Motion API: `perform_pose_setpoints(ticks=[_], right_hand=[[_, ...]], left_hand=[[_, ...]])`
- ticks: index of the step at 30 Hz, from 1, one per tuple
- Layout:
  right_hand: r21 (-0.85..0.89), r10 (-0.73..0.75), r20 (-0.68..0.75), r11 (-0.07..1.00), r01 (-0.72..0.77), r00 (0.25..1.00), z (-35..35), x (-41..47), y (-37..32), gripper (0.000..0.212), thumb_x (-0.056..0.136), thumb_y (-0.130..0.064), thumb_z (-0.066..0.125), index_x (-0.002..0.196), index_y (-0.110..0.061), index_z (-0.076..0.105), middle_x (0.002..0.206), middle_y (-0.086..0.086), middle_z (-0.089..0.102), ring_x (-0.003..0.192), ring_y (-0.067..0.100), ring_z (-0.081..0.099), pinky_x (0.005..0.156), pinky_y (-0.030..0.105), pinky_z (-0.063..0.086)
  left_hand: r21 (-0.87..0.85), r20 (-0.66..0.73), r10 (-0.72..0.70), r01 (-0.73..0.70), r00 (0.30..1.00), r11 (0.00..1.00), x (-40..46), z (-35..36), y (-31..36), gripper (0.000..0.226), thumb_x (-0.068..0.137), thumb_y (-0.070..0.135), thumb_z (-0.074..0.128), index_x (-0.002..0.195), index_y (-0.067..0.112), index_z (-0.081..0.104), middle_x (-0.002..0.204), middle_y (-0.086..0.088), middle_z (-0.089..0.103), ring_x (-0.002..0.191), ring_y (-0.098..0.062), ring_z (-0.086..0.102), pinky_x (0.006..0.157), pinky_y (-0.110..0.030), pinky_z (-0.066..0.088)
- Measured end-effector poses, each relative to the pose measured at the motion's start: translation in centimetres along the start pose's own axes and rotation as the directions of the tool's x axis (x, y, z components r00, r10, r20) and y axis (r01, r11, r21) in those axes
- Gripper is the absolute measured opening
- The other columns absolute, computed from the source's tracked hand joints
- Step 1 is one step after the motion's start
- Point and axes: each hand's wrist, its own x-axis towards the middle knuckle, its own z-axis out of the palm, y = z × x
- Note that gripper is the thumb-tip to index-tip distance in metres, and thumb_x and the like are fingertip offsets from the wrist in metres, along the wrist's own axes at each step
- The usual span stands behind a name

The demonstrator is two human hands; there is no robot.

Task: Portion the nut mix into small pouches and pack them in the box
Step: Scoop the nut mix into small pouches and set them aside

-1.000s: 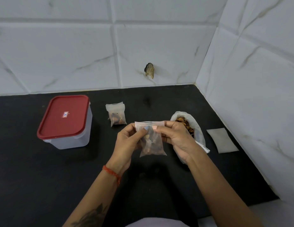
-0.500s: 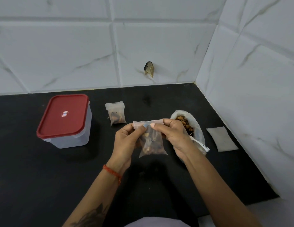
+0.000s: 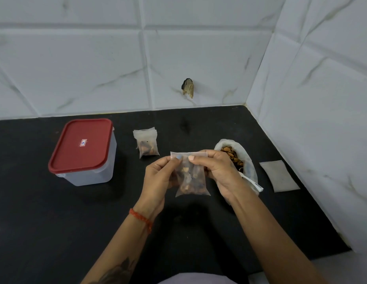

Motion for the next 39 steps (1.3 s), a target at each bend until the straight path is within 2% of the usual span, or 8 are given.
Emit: perform_pose_setpoints(ticks=[3,8,12,17,22,29,35,39], right_hand=[[0.012,0.047,0.022,0.999,-0.047,0.999,-0.1,0.2,-0.1,0.012,0.083,-0.015,0.068,0.089,-0.005,0.071,0.083,0.010,0.071,0.079,0.020,0.067,0.081,0.038,0.054],[0.057,0.100,0.009,0.993,-0.101,0.995,0.1,0.5,0.1,0.009,0.083,-0.015,0.068,0.087,-0.009,0.073,0.082,0.007,0.073,0.077,0.017,0.069,0.072,0.029,0.056],[0.017,0.139,0.019,0.990,-0.140,0.990,-0.6,0.9,0.2,0.013,0.084,-0.017,0.067,0.091,-0.007,0.073,0.087,0.010,0.072,0.085,0.021,0.066,0.082,0.033,0.052],[-0.035,0.154,-0.012,0.987,-0.154,0.988,-0.5,1.7,0.3,0.007,0.085,-0.015,0.066,0.081,-0.013,0.072,0.081,0.005,0.069,0.083,0.017,0.061,0.075,0.026,0.049],[-0.048,0.195,0.045,0.980,-0.193,0.980,-0.8,2.7,0.4,0.013,0.090,-0.016,0.062,0.091,-0.008,0.071,0.078,0.003,0.069,0.075,0.012,0.062,0.072,0.022,0.052],[-0.068,0.226,-0.008,0.972,-0.226,0.974,0.6,4.5,2.2,0.013,0.090,-0.017,0.063,0.079,-0.016,0.071,0.074,0.000,0.069,0.070,0.009,0.062,0.071,0.023,0.052],[-0.166,0.243,0.009,0.957,-0.239,0.970,3.2,7.1,5.0,0.008,0.090,-0.013,0.063,0.091,-0.012,0.071,0.079,0.004,0.068,0.069,0.011,0.064,0.064,0.020,0.054],[-0.194,0.157,-0.012,0.968,-0.157,0.987,5.5,10.0,5.4,0.008,0.089,-0.010,0.064,0.091,-0.009,0.072,0.083,0.006,0.070,0.071,0.011,0.067,0.062,0.020,0.055]], left_hand=[[-0.001,-0.032,0.008,-0.008,0.999,1.000,0.1,-0.2,0.1,0.015,0.091,0.017,0.057,0.088,0.012,0.071,0.097,-0.015,0.071,0.089,-0.027,0.068,0.074,-0.039,0.059],[0.018,-0.054,-0.017,0.018,0.998,1.000,0.3,-0.3,-0.1,0.016,0.092,0.018,0.056,0.091,0.013,0.071,0.100,-0.016,0.070,0.094,-0.030,0.067,0.079,-0.042,0.057],[0.020,-0.066,-0.038,0.039,0.997,0.999,0.5,-0.5,-0.1,0.020,0.095,0.018,0.052,0.088,0.015,0.071,0.098,-0.015,0.072,0.095,-0.031,0.067,0.081,-0.044,0.056],[0.023,-0.098,-0.056,0.058,0.994,0.998,0.9,-0.8,-0.4,0.019,0.094,0.020,0.053,0.088,0.017,0.070,0.095,-0.012,0.072,0.093,-0.027,0.068,0.080,-0.042,0.057],[0.020,-0.094,-0.082,0.084,0.992,0.996,1.9,-1.7,-0.4,0.022,0.097,0.021,0.050,0.097,0.012,0.070,0.099,-0.014,0.072,0.096,-0.028,0.068,0.082,-0.042,0.057],[0.055,-0.183,-0.090,0.101,0.979,0.993,3.4,-3.1,-1.8,0.022,0.096,0.018,0.051,0.089,0.011,0.070,0.084,-0.002,0.073,0.080,-0.014,0.070,0.065,-0.028,0.057],[0.167,-0.386,-0.058,0.132,0.921,0.977,5.3,-5.8,-5.2,0.020,0.096,0.025,0.054,0.087,0.021,0.071,0.093,-0.012,0.069,0.094,-0.032,0.065,0.083,-0.052,0.055],[0.361,-0.541,0.106,0.117,0.834,0.925,8.1,-7.0,-4.6,0.011,0.094,0.026,0.055,0.093,0.021,0.065,0.089,0.005,0.064,0.091,-0.016,0.061,0.071,-0.024,0.049]])
